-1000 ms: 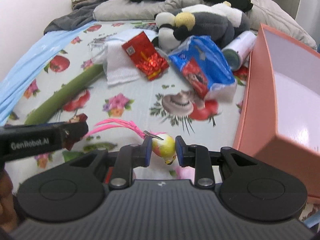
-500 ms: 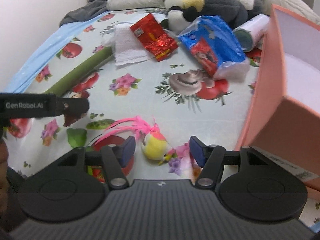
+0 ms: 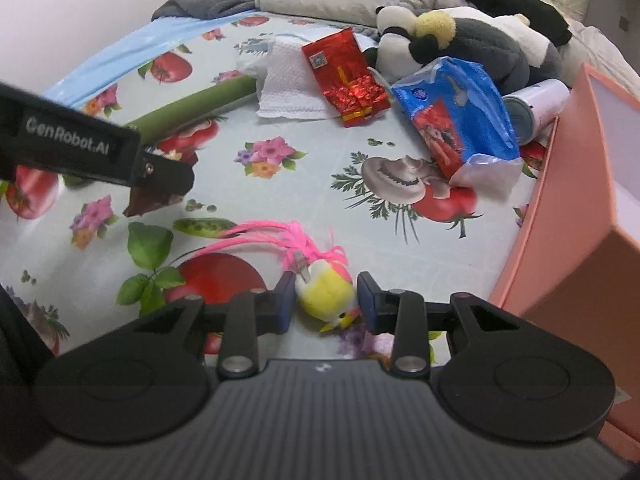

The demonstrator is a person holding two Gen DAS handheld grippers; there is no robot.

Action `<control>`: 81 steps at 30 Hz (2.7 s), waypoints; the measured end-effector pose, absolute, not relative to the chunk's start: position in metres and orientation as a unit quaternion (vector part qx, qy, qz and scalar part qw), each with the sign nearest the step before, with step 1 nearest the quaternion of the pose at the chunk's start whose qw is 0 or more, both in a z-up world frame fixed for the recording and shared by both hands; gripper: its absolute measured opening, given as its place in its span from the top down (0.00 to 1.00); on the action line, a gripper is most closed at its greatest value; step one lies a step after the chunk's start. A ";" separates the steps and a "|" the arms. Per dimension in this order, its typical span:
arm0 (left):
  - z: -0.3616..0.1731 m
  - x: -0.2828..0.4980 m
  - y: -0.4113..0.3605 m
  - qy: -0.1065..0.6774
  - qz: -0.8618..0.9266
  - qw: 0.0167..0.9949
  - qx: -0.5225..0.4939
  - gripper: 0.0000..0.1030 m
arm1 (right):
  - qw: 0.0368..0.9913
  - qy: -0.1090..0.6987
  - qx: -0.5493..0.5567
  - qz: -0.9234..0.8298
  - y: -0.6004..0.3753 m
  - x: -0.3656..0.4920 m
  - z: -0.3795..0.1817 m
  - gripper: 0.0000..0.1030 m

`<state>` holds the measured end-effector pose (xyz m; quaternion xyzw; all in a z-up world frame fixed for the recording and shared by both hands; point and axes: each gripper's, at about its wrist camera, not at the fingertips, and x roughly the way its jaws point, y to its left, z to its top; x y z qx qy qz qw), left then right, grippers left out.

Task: Organize soft objects
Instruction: 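Carry the candy wrapper and feather toy over the pink shoebox with both tools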

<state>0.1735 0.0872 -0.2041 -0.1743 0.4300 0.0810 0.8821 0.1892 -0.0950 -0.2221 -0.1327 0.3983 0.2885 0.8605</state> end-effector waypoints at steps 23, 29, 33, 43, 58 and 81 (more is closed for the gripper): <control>-0.096 0.133 0.050 0.351 0.025 0.927 -0.128 0.56 | 0.926 0.292 -0.035 0.236 -0.143 0.153 -0.094 0.64; -0.058 0.116 0.034 0.318 0.005 0.940 -0.120 0.56 | 0.941 0.255 -0.024 0.223 -0.157 0.134 -0.058 0.64; -0.039 0.105 0.020 0.302 -0.005 0.947 -0.112 0.56 | 0.947 0.240 -0.009 0.213 -0.168 0.125 -0.044 0.64; -0.012 0.078 -0.013 0.276 -0.035 0.954 -0.108 0.56 | 0.959 0.221 0.003 0.176 -0.206 0.101 -0.026 0.64; -0.012 0.109 -0.082 0.284 -0.119 0.946 -0.100 0.56 | 0.968 0.232 0.027 0.089 -0.278 0.105 -0.034 0.64; -0.085 0.259 -0.157 0.381 -0.177 0.906 -0.058 0.56 | 0.944 0.320 0.077 0.026 -0.334 0.208 -0.115 0.64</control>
